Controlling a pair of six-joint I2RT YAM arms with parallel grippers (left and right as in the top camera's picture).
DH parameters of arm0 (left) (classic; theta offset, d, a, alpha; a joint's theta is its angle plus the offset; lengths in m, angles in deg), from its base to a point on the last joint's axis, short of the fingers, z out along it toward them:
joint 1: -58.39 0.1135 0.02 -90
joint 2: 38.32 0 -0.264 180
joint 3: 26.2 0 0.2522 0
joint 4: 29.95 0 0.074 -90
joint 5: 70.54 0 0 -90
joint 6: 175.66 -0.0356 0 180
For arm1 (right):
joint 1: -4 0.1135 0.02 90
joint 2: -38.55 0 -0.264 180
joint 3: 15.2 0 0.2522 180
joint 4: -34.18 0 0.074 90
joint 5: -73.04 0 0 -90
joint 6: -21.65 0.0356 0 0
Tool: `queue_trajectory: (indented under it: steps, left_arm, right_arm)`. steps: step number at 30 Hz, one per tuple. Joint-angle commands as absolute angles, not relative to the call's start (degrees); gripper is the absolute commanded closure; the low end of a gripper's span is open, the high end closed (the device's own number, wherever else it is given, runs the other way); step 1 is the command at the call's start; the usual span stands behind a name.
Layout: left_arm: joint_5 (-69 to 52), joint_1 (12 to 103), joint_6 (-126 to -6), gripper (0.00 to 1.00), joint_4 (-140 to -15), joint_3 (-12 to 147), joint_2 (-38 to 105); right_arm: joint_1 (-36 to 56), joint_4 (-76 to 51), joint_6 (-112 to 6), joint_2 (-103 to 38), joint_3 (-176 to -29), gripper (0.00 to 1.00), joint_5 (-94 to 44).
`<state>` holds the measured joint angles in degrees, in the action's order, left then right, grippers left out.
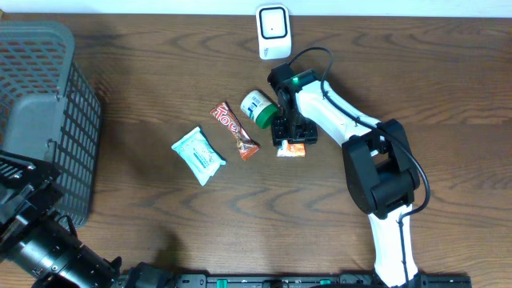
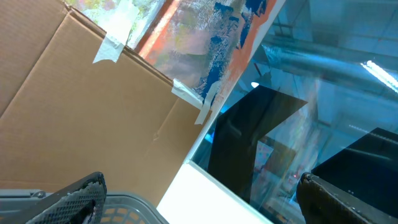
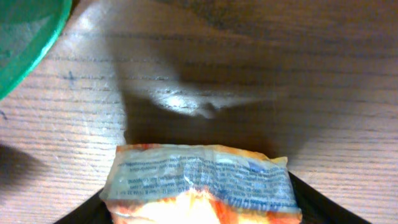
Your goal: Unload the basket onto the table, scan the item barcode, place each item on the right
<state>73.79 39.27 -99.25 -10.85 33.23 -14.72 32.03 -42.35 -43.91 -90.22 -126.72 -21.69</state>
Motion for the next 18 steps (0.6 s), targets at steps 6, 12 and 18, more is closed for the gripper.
queue_trajectory:
  steps: [6, 12, 18]
  left_arm:
    - [73.94, 39.56, -99.97, 0.02, -10.67, 33.69, -15.36]
    - [73.94, 39.56, -99.97, 0.02, -10.67, 33.69, -15.36]
    - [73.94, 39.56, -99.97, 0.02, -10.69, 33.64, -15.34]
  right_arm:
    - [28.23, -44.03, -42.42, -92.29, -126.89, 0.41, -23.55]
    - [21.82, -46.09, -42.25, -92.27, -126.89, 0.46, -23.53]
    - [16.25, -49.49, -42.29, -92.27, -126.89, 0.23, -23.53]
